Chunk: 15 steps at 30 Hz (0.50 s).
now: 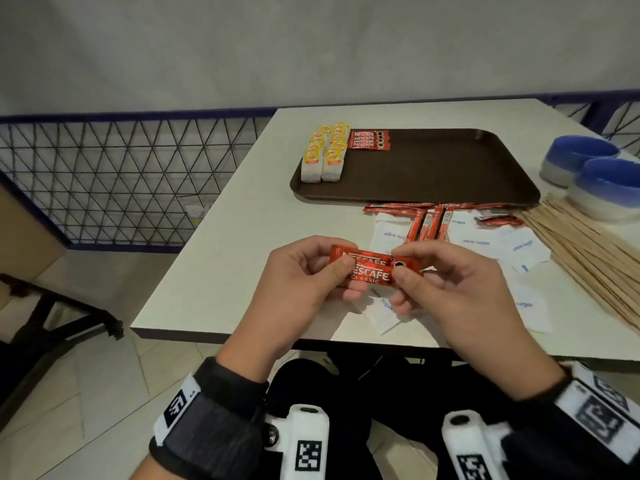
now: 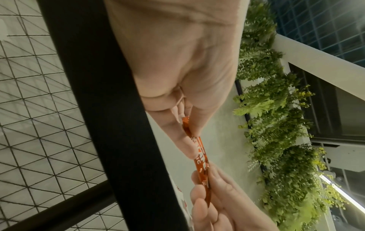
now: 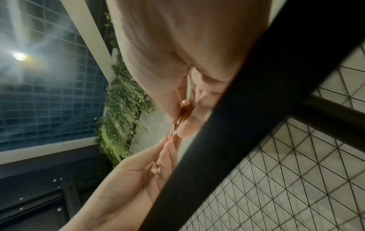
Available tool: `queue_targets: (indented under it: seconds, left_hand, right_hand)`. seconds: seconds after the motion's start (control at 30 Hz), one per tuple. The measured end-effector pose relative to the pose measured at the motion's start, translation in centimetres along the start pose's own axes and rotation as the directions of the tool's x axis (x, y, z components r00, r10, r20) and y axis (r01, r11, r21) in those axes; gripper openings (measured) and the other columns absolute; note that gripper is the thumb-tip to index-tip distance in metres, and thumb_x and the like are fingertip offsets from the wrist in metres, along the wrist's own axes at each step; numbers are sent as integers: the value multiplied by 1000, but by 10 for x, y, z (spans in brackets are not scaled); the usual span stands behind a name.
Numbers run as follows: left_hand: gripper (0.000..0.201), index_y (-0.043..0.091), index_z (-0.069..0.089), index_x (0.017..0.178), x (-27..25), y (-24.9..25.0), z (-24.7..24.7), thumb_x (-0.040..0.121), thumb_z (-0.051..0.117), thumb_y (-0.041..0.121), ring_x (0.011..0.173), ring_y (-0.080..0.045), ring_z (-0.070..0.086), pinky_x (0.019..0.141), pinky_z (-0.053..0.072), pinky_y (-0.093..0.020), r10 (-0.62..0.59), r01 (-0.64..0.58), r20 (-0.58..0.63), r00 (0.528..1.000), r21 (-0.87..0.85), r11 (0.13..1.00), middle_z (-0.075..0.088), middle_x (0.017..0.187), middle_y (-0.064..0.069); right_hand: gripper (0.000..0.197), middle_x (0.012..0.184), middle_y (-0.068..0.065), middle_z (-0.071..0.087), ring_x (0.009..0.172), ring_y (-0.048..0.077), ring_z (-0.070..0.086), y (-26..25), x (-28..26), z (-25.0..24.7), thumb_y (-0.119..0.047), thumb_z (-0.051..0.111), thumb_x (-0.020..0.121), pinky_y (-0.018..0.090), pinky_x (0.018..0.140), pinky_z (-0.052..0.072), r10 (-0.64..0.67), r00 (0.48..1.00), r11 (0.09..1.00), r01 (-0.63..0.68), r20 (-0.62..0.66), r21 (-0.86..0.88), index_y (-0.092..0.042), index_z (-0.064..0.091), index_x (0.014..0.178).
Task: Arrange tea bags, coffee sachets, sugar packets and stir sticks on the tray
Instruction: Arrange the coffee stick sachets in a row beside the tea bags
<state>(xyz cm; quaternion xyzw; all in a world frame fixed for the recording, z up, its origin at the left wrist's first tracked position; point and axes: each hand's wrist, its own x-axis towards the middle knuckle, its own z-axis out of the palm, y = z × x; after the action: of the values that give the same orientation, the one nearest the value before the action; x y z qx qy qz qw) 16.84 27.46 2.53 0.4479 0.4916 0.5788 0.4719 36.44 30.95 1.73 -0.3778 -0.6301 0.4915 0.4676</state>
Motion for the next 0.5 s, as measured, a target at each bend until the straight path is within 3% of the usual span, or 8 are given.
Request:
queue_targets:
  seconds: [0.13, 0.33, 0.43, 0.5]
  left_hand:
    - [24, 1, 66, 117, -2, 0, 0, 94, 62, -3, 79, -28, 74, 73, 62, -30, -10, 7, 66, 998, 42, 999, 76, 97, -22]
    - [28, 6, 67, 118, -4, 3, 0, 91, 66, -2, 94, -29, 75, 76, 61, -29, -23, 14, 130, 991, 70, 997, 77, 103, -15]
    - [31, 5, 67, 117, -4, 3, 2, 87, 69, 0, 93, -29, 76, 77, 62, -30, -22, 13, 133, 991, 67, 998, 77, 102, -15]
    - [31, 4, 66, 117, -4, 2, 3, 87, 69, -3, 84, -33, 76, 75, 63, -34, -21, 14, 122, 992, 54, 998, 77, 99, -18]
  right_hand:
    - [26, 89, 13, 73, 66, 34, 73, 8, -1, -4, 0, 72, 90, 53, 64, 63, -15, 997, 997, 22, -82, 78, -19, 75, 107]
    - [24, 87, 14, 71, 62, 31, 68, 13, -1, -5, 2, 69, 92, 50, 62, 59, -2, 998, 991, 11, -68, 136, -17, 75, 105]
    - [23, 85, 11, 70, 61, 28, 68, 12, -1, -5, 1, 68, 93, 46, 59, 60, 4, 998, 995, 3, -69, 102, -18, 73, 106]
    - [24, 86, 6, 71, 62, 26, 69, 11, -1, -5, -2, 70, 93, 43, 59, 60, 11, 997, 997, -5, -71, 80, -21, 73, 107]
